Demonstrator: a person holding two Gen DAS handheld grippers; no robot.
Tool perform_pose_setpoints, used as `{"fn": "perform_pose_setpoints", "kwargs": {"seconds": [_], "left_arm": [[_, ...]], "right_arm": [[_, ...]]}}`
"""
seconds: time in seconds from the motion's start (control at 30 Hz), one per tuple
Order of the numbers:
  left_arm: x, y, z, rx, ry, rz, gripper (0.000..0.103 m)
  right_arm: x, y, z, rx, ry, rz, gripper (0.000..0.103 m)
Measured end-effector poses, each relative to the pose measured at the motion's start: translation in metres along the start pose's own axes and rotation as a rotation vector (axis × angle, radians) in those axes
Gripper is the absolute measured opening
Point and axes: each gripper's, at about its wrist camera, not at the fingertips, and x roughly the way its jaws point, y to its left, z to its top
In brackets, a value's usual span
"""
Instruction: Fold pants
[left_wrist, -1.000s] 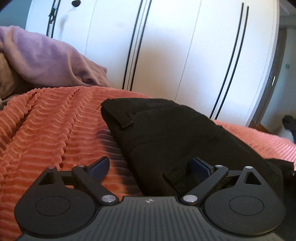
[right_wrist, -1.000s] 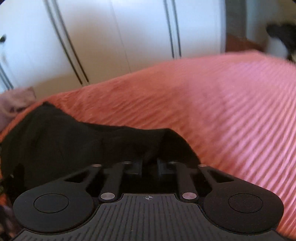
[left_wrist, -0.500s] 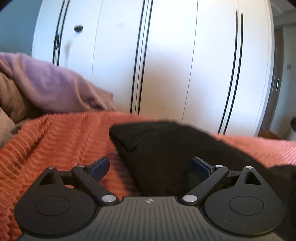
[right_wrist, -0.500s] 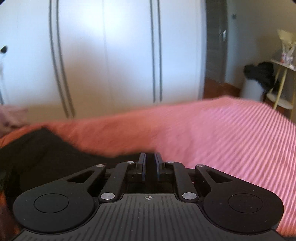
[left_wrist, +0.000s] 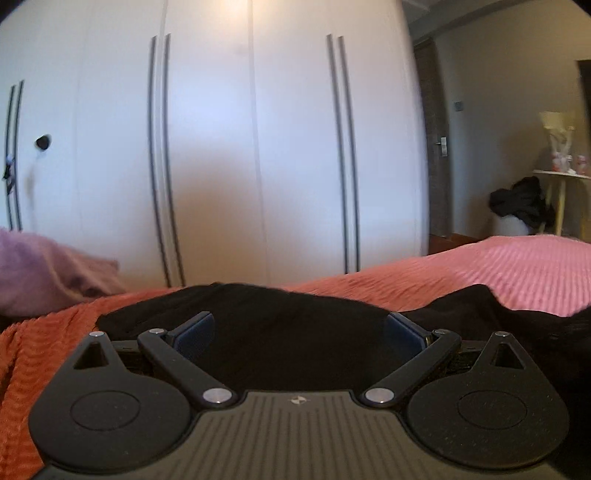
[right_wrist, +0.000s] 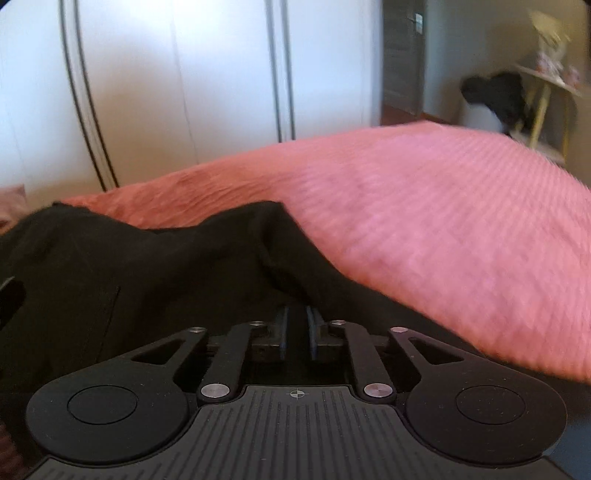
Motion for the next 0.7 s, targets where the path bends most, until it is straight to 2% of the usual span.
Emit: {"fn": "perform_pose_setpoints", "kwargs": {"seconds": [0.1, 0.17, 0.23, 0.27, 0.33, 0.47, 0.53, 0.6, 0.67, 0.7], "left_arm": [[0.000, -0.005, -0.001, 0.046, -0.009, -0.121, 0.099], [0.016, -0.009, -0.005, 0.067, 0.062, -0.177, 0.099], [0.040, -0.012, -0.016, 0.108, 0.182, -0.089, 0.099], [0.047, -0.012, -0.024, 0.136, 0.209, -0.053, 0.099], [0.042, -0.010, -0.026, 0.154, 0.176, -0.051, 0.099], [0.026, -0.018, -0.011, 0.236, 0.108, 0.103, 0.099], [0.014, -0.018, 0.001, 0.211, 0.071, 0.119, 0.099], [0.002, -0.022, 0.015, 0.159, 0.053, 0.140, 0.099], [-0.012, -0.032, 0.029, 0.124, 0.024, 0.111, 0.099], [-0.016, -0.040, 0.035, 0.121, 0.010, 0.089, 0.099]], "right_arm": [[-0.029, -0.051, -0.026, 0.130, 0.007, 0.004, 0.018], [-0.050, -0.095, -0.045, 0.224, 0.005, -0.015, 0.017], [-0.070, -0.141, -0.060, 0.296, 0.004, -0.024, 0.016], [-0.081, -0.164, -0.067, 0.324, 0.000, -0.039, 0.016], [-0.101, -0.204, -0.078, 0.371, -0.004, -0.096, 0.015], [-0.142, -0.281, -0.103, 0.463, -0.048, -0.163, 0.014], [-0.157, -0.317, -0.118, 0.518, -0.060, -0.119, 0.003], [-0.171, -0.345, -0.131, 0.575, -0.081, -0.086, 0.002], [-0.185, -0.371, -0.145, 0.648, -0.112, -0.081, 0.002], [-0.193, -0.384, -0.152, 0.694, -0.131, -0.109, 0.002]]}}
